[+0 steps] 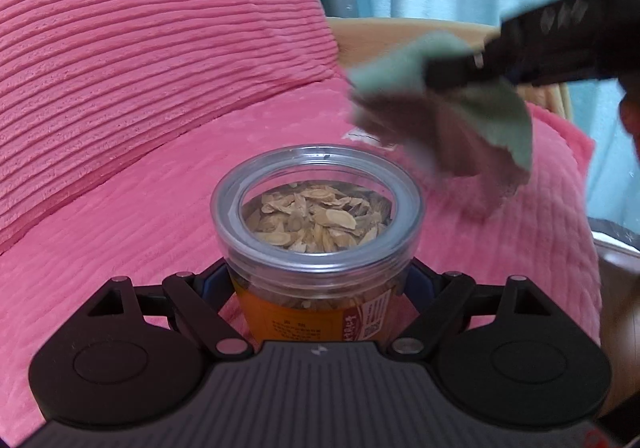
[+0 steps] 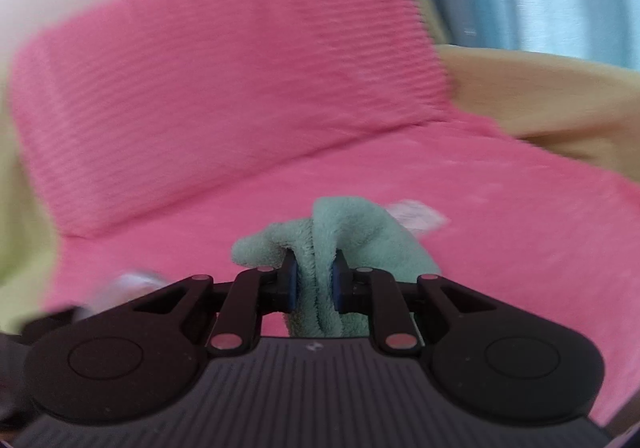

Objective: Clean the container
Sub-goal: 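Wipe the jar lid with the cloth in the right tool while the left tool holds the jar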

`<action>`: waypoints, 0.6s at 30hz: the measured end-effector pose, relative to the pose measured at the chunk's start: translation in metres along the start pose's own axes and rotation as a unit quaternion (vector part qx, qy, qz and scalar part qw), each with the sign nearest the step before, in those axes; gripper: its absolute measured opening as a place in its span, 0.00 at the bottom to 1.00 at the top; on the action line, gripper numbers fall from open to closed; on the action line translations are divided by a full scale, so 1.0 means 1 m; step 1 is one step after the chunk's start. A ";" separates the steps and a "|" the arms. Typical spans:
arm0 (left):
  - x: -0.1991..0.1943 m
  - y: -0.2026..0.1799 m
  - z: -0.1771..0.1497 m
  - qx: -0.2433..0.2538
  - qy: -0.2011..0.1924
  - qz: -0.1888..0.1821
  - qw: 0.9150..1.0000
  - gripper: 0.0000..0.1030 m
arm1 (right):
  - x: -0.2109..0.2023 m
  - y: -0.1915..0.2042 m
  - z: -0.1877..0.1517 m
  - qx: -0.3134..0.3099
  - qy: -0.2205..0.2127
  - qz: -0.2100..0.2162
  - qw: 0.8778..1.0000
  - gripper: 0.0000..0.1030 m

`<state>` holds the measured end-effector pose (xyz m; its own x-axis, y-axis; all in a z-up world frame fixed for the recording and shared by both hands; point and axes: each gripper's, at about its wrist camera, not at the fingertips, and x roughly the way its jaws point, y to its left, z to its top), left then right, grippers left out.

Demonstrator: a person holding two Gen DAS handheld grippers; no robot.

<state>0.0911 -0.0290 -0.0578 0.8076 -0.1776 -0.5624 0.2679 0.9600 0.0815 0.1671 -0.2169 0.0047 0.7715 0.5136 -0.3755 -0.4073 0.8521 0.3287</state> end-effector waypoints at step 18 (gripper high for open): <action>-0.008 -0.002 -0.014 0.016 -0.010 -0.015 1.000 0.82 | 0.007 0.071 -0.010 -0.043 0.097 0.171 0.980 0.14</action>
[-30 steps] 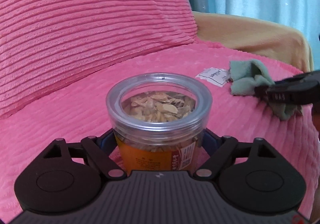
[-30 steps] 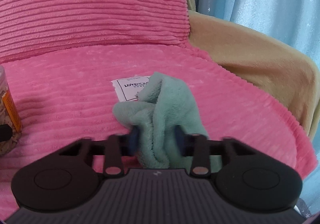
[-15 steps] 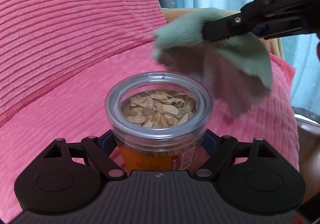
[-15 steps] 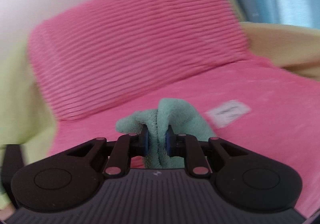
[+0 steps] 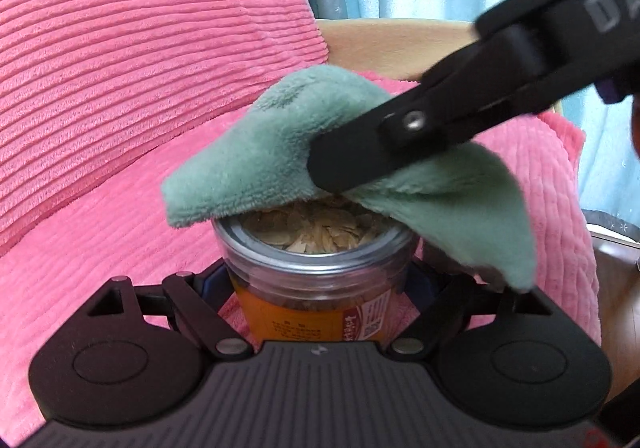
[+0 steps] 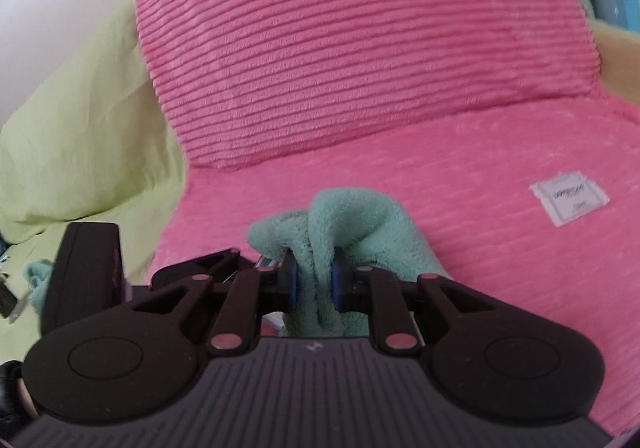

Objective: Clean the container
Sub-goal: 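Wipe the jar lid with the cloth in the right tool while the left tool holds the jar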

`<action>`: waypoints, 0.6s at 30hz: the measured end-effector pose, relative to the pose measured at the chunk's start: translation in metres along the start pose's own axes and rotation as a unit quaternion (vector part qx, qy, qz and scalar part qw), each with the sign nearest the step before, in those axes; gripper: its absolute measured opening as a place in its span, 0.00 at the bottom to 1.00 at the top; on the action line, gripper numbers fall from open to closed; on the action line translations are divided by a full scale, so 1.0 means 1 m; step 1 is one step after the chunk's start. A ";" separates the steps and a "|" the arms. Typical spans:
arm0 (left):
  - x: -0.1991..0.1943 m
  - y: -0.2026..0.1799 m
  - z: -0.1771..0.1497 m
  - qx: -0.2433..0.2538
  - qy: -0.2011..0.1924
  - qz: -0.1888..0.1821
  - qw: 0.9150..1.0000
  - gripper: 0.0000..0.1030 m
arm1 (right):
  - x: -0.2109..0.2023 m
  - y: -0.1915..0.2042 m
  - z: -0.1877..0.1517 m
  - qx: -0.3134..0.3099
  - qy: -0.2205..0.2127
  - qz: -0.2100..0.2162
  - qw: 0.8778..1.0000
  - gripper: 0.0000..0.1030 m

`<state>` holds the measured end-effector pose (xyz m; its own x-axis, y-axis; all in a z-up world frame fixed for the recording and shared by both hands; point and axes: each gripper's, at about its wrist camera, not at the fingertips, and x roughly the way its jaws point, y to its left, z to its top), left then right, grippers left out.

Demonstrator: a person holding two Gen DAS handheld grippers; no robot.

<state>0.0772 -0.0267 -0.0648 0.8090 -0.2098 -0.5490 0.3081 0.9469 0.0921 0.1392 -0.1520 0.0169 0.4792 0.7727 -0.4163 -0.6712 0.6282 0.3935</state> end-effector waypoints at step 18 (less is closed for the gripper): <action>-0.006 0.000 -0.007 -0.004 0.002 0.001 1.000 0.82 | 0.030 -0.008 0.003 0.089 -0.020 0.044 0.995 0.11</action>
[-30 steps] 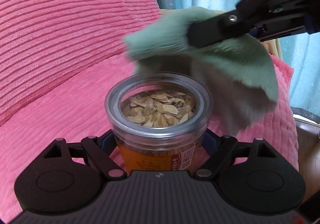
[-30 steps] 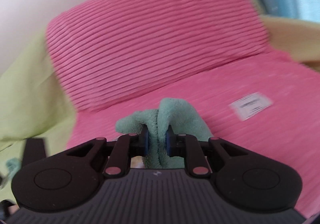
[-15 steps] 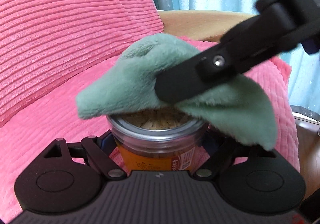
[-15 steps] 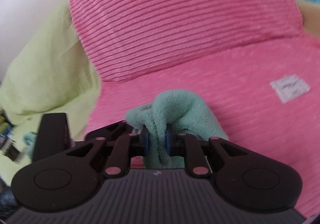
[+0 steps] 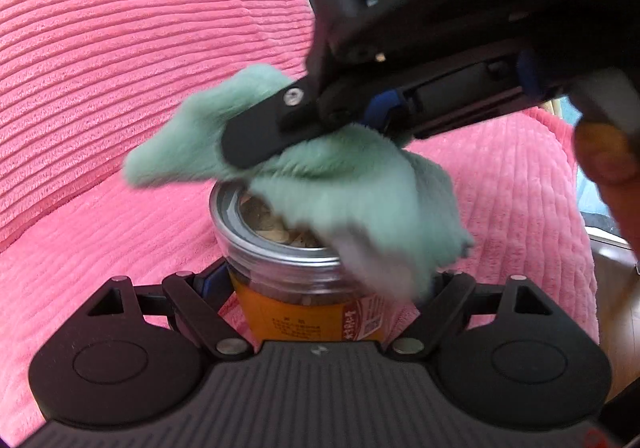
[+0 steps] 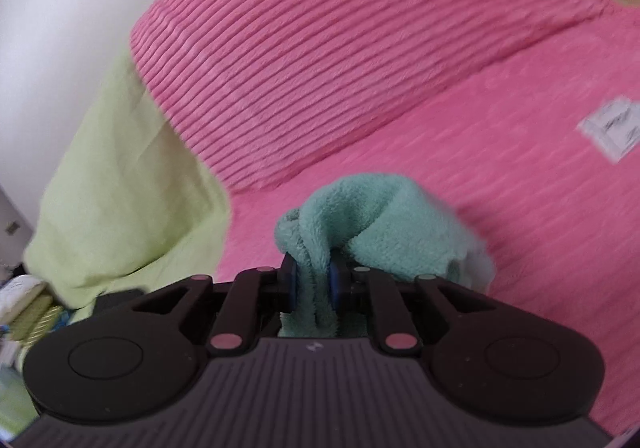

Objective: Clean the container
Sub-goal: 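Wipe the jar lid with the cloth in the right tool while the left tool holds the jar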

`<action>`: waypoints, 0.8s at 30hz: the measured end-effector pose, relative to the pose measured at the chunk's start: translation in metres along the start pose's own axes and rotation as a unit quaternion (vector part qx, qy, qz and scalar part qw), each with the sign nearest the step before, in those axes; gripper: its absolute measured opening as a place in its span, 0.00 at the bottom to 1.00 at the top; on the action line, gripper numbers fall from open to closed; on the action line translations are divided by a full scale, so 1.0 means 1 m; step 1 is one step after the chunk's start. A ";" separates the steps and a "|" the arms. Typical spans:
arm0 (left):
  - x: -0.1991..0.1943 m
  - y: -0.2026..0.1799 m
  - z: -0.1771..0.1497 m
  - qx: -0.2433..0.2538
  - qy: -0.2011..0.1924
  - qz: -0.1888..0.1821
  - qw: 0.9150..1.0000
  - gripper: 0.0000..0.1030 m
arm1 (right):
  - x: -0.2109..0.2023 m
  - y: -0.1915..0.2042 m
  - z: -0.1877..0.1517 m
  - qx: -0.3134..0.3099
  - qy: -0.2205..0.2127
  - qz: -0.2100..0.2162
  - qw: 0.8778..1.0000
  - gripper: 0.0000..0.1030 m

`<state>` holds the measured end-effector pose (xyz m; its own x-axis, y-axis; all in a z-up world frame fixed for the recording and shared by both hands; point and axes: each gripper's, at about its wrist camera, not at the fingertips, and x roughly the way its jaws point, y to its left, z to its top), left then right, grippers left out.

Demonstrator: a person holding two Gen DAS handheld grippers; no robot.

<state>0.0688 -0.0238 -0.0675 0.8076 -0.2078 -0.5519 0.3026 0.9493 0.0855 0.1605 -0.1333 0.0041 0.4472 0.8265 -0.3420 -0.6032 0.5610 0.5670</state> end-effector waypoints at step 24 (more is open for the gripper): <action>0.005 0.003 -0.002 0.007 -0.007 -0.005 1.000 0.82 | -0.004 -0.020 0.002 0.038 0.009 0.034 0.999 0.12</action>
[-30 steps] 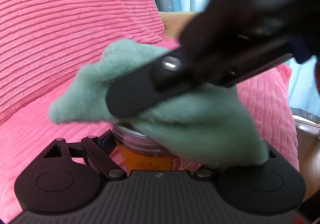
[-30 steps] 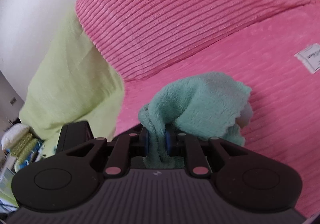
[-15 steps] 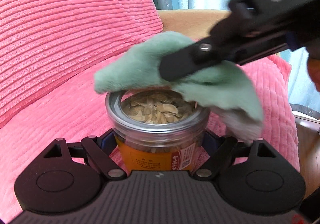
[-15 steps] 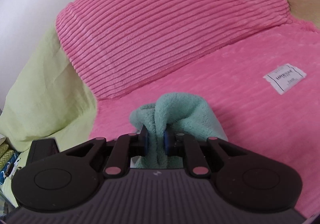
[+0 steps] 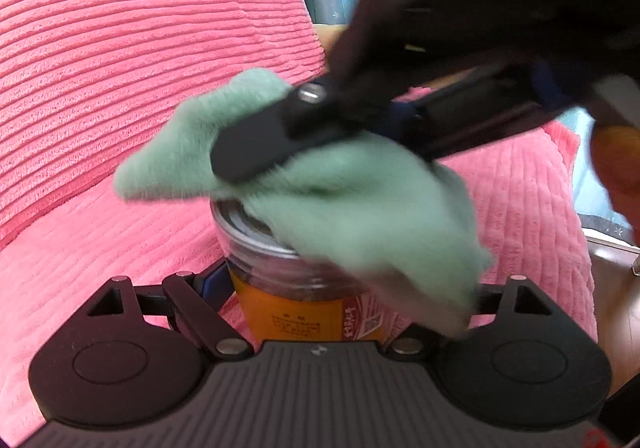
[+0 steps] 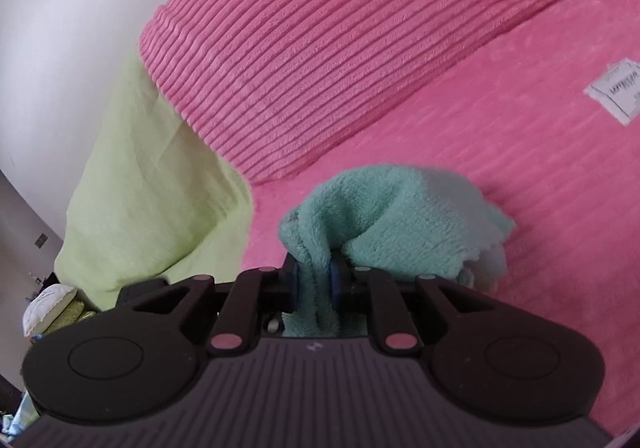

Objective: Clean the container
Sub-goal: 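Wipe the jar lid with the cloth in the right tool while the left tool holds the jar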

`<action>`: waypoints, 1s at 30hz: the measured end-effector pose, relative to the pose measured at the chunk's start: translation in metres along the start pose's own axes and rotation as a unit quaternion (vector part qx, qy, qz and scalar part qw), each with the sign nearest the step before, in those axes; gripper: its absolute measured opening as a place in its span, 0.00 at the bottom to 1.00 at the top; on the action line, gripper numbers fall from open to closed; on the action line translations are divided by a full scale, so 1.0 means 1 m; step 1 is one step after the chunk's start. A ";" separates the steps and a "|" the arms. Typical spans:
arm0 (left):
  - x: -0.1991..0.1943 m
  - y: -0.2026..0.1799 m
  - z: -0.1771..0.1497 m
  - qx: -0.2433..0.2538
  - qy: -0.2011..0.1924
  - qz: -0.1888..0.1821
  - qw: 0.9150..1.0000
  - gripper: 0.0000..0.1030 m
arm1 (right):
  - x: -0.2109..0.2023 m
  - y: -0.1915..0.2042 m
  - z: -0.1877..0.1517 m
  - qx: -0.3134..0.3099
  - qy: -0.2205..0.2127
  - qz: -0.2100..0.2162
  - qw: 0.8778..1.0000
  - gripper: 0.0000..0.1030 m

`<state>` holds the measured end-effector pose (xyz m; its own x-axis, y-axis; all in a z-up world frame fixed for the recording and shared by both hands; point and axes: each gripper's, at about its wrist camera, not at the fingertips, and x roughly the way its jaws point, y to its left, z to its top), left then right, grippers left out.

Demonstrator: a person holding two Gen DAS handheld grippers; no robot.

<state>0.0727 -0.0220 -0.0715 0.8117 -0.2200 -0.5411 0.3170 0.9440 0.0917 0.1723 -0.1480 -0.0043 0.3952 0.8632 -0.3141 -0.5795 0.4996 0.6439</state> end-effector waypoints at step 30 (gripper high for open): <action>0.000 -0.001 -0.004 0.000 -0.002 -0.002 1.000 0.82 | 0.007 -0.010 0.000 0.017 -0.025 0.007 1.000 0.10</action>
<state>0.0707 -0.0217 -0.0751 0.8117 -0.2253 -0.5389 0.3209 0.9429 0.0891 0.1812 -0.1471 -0.0130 0.4227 0.8647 -0.2713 -0.5611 0.4848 0.6709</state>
